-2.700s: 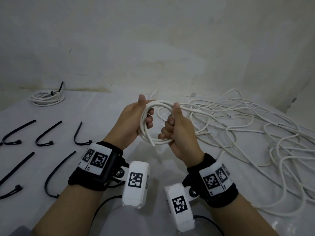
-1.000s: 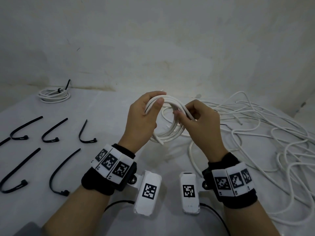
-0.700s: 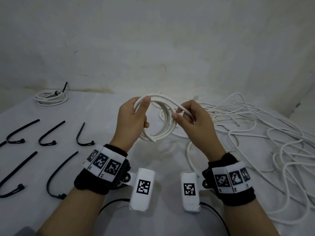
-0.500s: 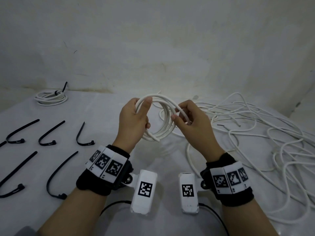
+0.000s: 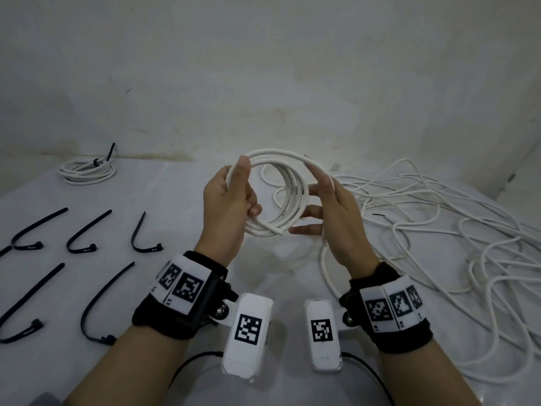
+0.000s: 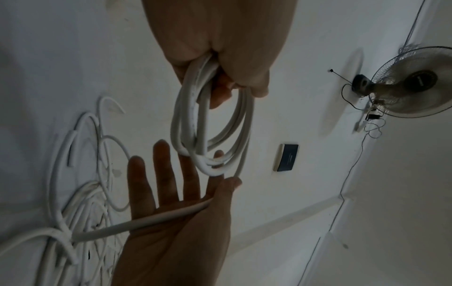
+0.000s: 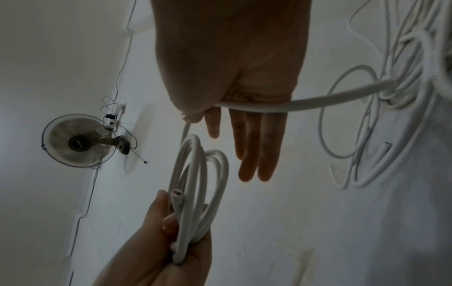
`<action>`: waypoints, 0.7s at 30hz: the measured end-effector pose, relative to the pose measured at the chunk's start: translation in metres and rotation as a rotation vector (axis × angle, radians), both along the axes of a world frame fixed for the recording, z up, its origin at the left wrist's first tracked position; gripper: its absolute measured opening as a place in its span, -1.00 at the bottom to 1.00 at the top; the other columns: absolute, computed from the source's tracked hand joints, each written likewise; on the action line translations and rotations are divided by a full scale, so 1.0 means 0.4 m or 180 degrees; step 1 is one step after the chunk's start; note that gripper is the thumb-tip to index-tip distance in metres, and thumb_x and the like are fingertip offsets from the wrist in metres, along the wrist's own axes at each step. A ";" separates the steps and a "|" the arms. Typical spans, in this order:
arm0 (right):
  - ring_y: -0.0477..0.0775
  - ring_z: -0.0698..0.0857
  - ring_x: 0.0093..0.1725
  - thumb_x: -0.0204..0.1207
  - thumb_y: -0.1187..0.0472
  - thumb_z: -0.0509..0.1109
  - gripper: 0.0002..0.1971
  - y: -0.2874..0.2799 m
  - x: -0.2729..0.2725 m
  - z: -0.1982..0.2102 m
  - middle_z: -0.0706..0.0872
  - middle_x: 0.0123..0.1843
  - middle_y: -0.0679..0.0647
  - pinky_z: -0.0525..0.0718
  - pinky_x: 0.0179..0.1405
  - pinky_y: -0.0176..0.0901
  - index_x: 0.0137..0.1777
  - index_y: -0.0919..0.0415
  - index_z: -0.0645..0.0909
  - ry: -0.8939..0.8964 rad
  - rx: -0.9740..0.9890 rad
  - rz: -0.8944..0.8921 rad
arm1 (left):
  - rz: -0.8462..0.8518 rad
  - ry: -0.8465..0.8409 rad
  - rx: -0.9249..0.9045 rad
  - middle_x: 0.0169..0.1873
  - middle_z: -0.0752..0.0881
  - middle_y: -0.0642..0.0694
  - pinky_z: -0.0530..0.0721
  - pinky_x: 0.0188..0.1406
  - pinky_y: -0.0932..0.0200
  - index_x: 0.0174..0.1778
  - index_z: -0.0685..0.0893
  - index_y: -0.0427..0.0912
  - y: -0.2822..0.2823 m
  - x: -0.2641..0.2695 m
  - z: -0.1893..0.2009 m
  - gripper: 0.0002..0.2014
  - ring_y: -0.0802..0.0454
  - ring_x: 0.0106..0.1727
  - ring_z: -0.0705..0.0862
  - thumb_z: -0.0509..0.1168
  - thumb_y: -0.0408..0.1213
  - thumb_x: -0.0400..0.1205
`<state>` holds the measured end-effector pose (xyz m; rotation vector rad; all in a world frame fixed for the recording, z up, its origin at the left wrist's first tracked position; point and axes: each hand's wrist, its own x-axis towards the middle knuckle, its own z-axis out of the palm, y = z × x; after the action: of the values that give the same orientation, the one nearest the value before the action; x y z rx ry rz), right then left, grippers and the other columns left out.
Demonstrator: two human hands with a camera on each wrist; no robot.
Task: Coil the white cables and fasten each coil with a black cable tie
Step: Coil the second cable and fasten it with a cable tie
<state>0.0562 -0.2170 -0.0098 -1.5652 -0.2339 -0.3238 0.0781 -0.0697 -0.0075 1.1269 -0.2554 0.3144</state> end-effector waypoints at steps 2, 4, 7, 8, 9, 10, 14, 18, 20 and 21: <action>0.26 0.81 -0.14 0.71 -0.07 0.07 -0.61 -0.003 0.003 -0.001 0.74 0.11 0.16 0.81 -0.21 0.19 0.48 -0.14 0.48 0.0067 0.0122 0.0056 | -0.0056 0.0047 -0.0079 -0.61 0.26 0.06 0.37 -0.63 0.33 -0.40 0.36 -0.13 0.001 0.000 0.002 -0.64 0.15 -0.60 0.24 0.17 -0.14 0.72; 0.25 0.79 -0.14 0.71 -0.04 0.09 -0.61 -0.002 0.005 -0.006 0.74 0.13 0.20 0.80 -0.10 0.19 0.46 -0.06 0.52 0.0271 0.0144 0.0264 | -0.0090 0.0162 -0.0261 -0.61 0.25 0.05 0.36 -0.64 0.34 -0.39 0.34 -0.14 0.003 0.003 0.003 -0.64 0.16 -0.61 0.24 0.17 -0.14 0.72; 0.25 0.75 -0.03 0.71 0.04 0.06 -0.60 0.008 0.009 -0.016 0.78 0.11 0.21 0.70 0.13 0.17 0.29 0.25 0.60 0.0494 0.0130 0.0621 | -0.0044 0.0264 -0.0486 -0.61 0.26 0.05 0.36 -0.65 0.35 -0.37 0.34 -0.15 0.006 0.008 0.004 -0.65 0.17 -0.62 0.25 0.16 -0.13 0.72; 0.25 0.74 0.00 0.71 0.04 0.05 -0.60 0.011 0.011 -0.018 0.78 0.10 0.19 0.68 0.16 0.16 0.22 0.27 0.61 0.0504 0.0131 0.0710 | -0.0011 0.0260 -0.0499 -0.61 0.27 0.06 0.35 -0.65 0.35 -0.37 0.35 -0.15 0.007 0.010 0.003 -0.65 0.17 -0.62 0.25 0.15 -0.13 0.73; 0.25 0.73 0.00 0.70 0.03 0.03 -0.60 0.012 0.011 -0.018 0.79 0.10 0.17 0.67 0.16 0.15 0.21 0.25 0.60 0.0510 0.0178 0.0815 | 0.0009 0.0250 -0.0508 -0.61 0.28 0.06 0.35 -0.65 0.35 -0.36 0.35 -0.15 0.007 0.011 0.003 -0.66 0.17 -0.63 0.25 0.15 -0.13 0.73; 0.24 0.72 -0.01 0.67 -0.03 0.02 -0.57 0.011 0.011 -0.015 0.78 0.11 0.16 0.67 0.15 0.15 0.27 0.21 0.57 0.0513 0.0246 0.0903 | 0.0009 0.0248 -0.0525 -0.62 0.28 0.07 0.35 -0.65 0.35 -0.35 0.35 -0.16 0.008 0.011 0.004 -0.66 0.18 -0.63 0.25 0.15 -0.13 0.73; 0.29 0.73 0.15 0.60 -0.21 0.01 -0.55 -0.002 0.016 -0.002 0.70 0.25 0.17 0.63 0.26 0.25 0.46 -0.26 0.42 0.0251 0.0081 0.0757 | -0.0051 0.0240 -0.0532 -0.61 0.27 0.07 0.35 -0.66 0.35 -0.35 0.34 -0.15 0.005 0.008 0.007 -0.66 0.17 -0.63 0.24 0.14 -0.14 0.73; 0.10 0.74 0.20 0.73 0.18 0.16 -0.68 -0.007 0.025 0.028 0.66 0.32 0.15 0.69 0.23 0.11 0.40 -0.02 0.56 -0.0324 -0.0259 0.0101 | 0.0002 0.0181 -0.0441 -0.61 0.27 0.07 0.36 -0.65 0.34 -0.37 0.32 -0.14 0.005 0.010 0.005 -0.65 0.17 -0.63 0.24 0.15 -0.16 0.74; 0.08 0.78 0.11 0.65 0.41 0.23 -0.70 -0.010 0.029 0.046 0.72 0.21 0.22 0.75 0.10 0.02 0.30 0.25 0.66 -0.0477 -0.0152 -0.0124 | -0.0032 0.0277 -0.0549 -0.62 0.26 0.07 0.35 -0.66 0.35 -0.37 0.31 -0.14 0.006 0.013 0.005 -0.64 0.18 -0.63 0.24 0.14 -0.14 0.74; 0.09 0.80 0.05 0.62 0.48 0.24 -0.71 -0.008 0.028 0.052 0.76 0.15 0.24 0.77 0.04 0.01 0.25 0.32 0.68 -0.0459 -0.0083 -0.0151 | -0.0058 0.0331 -0.0627 -0.61 0.25 0.07 0.35 -0.67 0.35 -0.37 0.31 -0.13 0.006 0.014 0.005 -0.64 0.17 -0.63 0.23 0.14 -0.14 0.74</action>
<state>0.0672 -0.2201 0.0110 -1.5766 -0.3143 -0.4733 0.0836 -0.0674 -0.0053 0.9427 -0.1394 0.2580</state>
